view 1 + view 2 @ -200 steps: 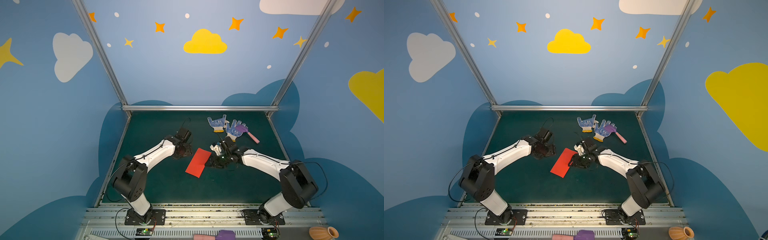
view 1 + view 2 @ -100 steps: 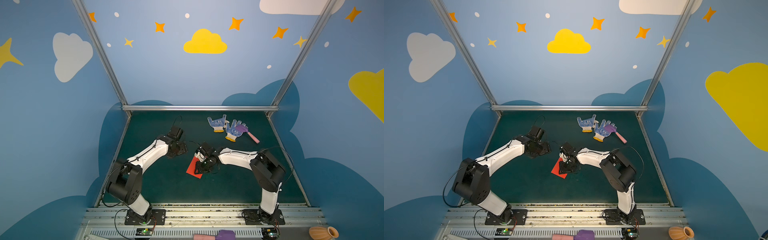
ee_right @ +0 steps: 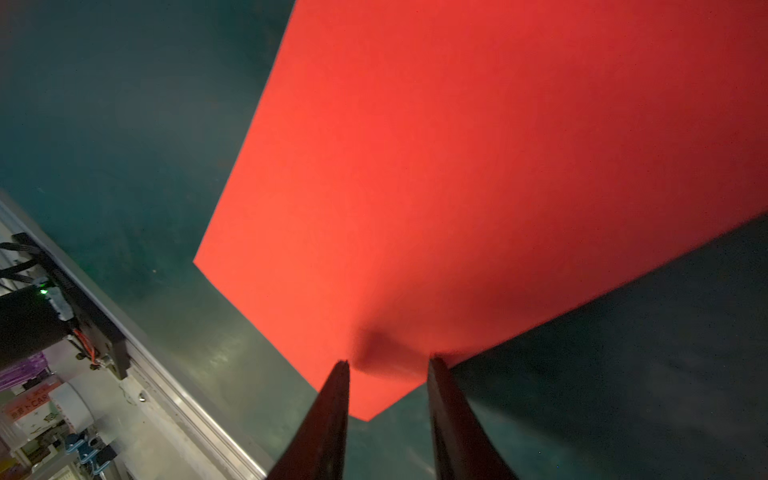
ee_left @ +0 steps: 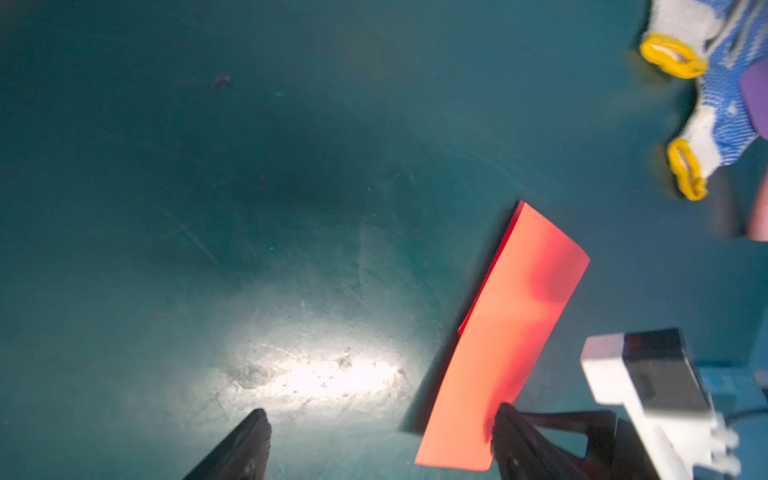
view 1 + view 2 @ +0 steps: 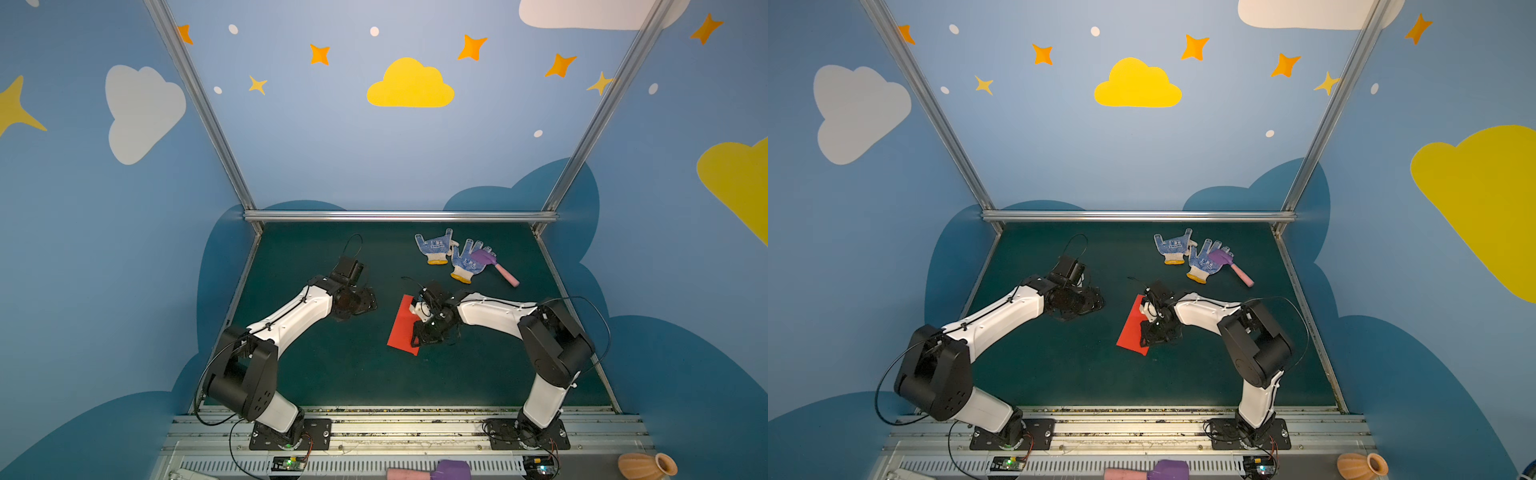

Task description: Fold a paper plane with a square sheet of paper (fold left side to right side)

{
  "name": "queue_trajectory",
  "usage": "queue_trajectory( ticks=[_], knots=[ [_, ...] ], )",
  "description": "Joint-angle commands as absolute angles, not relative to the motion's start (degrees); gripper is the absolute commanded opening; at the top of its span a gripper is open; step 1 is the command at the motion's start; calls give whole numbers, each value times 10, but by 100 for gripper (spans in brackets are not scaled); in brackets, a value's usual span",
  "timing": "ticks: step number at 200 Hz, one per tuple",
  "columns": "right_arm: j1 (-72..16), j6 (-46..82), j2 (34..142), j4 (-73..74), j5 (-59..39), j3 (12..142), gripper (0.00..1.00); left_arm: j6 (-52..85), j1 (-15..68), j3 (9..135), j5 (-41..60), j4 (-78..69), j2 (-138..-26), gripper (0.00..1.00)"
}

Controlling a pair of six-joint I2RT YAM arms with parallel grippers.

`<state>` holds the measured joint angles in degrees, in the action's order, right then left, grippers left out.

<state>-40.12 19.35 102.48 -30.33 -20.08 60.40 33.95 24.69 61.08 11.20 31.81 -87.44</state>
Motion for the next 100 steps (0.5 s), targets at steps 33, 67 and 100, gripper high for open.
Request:
queue_trajectory(
  ticks=[33, 67, 100],
  knots=[
    [-331, 164, 932, -380, -194, 617, 46, 340, 259, 625, 163, 294, -893, 86],
    [-245, 213, 961, -339, -255, 630, 58, 337, 280, 640, 164, 292, -923, 87],
    [-192, 245, 1021, -302, -307, 659, 61, 341, 295, 627, 159, 286, -923, 87]
  ],
)
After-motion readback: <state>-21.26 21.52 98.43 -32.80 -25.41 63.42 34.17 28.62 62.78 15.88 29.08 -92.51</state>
